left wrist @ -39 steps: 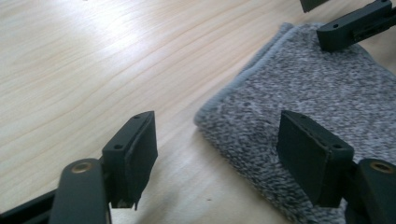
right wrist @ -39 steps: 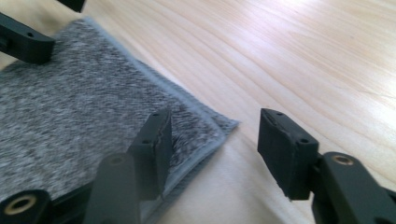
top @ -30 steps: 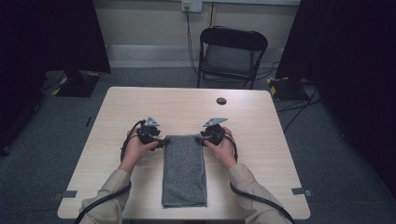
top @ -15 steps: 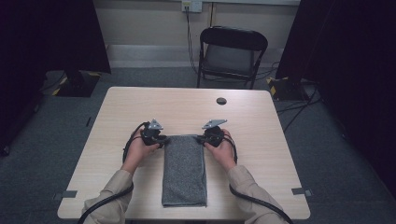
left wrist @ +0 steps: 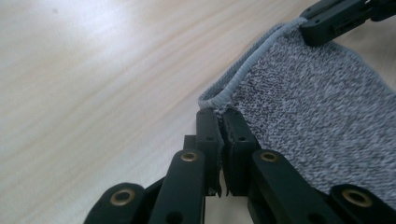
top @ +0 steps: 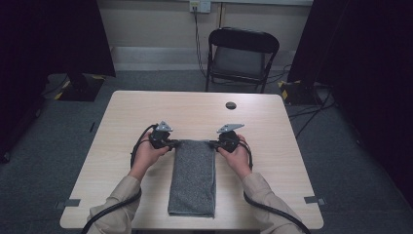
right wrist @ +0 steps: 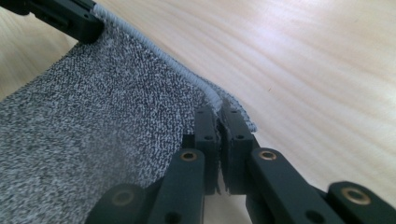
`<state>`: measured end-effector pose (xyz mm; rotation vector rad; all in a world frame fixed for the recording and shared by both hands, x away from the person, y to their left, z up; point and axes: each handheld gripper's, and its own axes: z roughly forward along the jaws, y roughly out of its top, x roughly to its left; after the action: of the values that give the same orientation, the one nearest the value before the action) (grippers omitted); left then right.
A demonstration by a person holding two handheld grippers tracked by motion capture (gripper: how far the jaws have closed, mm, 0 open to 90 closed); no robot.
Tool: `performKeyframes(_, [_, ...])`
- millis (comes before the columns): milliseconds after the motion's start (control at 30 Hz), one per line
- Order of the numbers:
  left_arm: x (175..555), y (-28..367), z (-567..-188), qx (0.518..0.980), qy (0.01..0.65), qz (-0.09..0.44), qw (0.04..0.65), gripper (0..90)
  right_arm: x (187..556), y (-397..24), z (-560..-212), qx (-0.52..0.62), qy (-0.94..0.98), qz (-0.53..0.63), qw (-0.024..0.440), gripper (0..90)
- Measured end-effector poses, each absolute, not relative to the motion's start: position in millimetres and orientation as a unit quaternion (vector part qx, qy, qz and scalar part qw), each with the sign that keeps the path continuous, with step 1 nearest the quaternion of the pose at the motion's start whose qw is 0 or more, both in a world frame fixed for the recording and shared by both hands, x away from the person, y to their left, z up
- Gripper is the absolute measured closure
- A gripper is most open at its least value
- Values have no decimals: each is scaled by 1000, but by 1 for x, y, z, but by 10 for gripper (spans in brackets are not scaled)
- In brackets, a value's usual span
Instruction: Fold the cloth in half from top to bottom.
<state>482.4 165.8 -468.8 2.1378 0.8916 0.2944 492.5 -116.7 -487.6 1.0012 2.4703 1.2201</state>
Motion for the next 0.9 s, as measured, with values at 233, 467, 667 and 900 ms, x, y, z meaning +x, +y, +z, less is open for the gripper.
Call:
performKeyframes(233, [493,169,-444,830,348,136,415,865,502,-119,-463,337,827,431,127,869])
performKeyframes(467, [485,176,-420,828,333,148,426,863,500,-121,-440,318,823,453,125,869])
performKeyframes(667, [470,175,-413,833,319,147,428,863,485,-125,-435,308,822,463,119,869])
performKeyframes(900, [453,176,-409,834,309,145,433,862,465,-133,-431,297,818,481,109,869])
